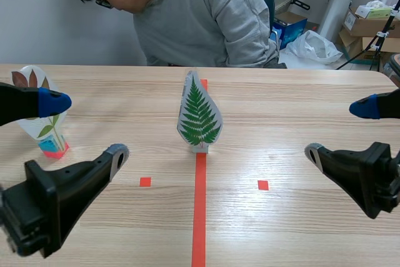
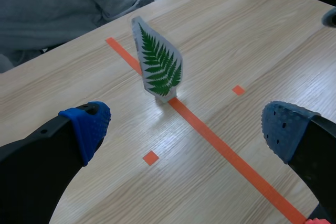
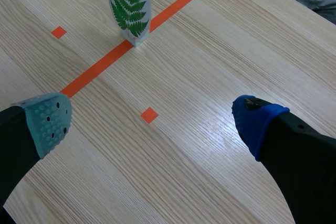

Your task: Do the leaf sorting experiment

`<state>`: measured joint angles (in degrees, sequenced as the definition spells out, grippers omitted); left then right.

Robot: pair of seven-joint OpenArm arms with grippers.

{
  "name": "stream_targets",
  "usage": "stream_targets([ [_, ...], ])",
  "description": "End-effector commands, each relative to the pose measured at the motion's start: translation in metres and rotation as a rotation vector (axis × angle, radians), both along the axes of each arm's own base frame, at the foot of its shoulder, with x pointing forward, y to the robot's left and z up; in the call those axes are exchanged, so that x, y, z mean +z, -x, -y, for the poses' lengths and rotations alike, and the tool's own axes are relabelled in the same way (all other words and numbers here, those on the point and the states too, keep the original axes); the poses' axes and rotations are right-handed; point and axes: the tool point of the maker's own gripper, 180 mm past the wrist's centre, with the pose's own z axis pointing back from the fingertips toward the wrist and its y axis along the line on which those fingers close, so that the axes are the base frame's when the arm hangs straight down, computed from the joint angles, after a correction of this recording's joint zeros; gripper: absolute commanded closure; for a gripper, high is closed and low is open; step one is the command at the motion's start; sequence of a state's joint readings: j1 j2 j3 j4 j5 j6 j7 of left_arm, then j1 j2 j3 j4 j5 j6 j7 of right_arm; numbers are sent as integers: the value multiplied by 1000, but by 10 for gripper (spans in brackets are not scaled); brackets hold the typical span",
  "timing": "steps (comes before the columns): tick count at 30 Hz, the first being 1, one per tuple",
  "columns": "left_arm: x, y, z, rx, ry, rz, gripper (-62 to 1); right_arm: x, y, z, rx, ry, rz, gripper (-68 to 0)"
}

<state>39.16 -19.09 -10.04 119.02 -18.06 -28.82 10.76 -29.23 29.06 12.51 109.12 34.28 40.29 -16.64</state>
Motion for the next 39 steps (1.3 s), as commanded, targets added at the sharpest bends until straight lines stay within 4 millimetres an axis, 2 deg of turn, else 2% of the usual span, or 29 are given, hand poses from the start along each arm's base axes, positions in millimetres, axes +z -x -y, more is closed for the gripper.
stream_targets([
  [1, -8, -9, -5, 14, 11, -3, -615, 8, -5, 0, 1, -9, 28, -634],
  [5, -41, -30, -12, 18, -15, -40, -615, 7, -5, 0, 1, -9, 28, -634],
  [9, -73, -56, -11, -3, -31, -83, -615, 7, -5, 0, 1, -9, 28, -634],
  [12, -93, -76, -5, -25, -39, -115, -615, 7, -5, 0, 1, -9, 28, -634],
  [16, -112, -101, 11, -73, -46, -140, -615, 7, -5, 0, 1, -9, 28, -634],
  [22, -125, -135, 37, -117, -63, -148, -615, 7, -5, 0, 1, -9, 28, -634],
  [27, -135, -156, 56, -127, -79, -152, -615, 7, -5, 0, 1, -9, 28, -634],
  [32, -143, -165, 76, -150, -78, -174, -615, 7, -5, 0, 1, -9, 28, -634],
  [39, -146, -163, 102, -179, -60, -189, -615, 8, -5, 0, 1, -10, 28, -634],
])
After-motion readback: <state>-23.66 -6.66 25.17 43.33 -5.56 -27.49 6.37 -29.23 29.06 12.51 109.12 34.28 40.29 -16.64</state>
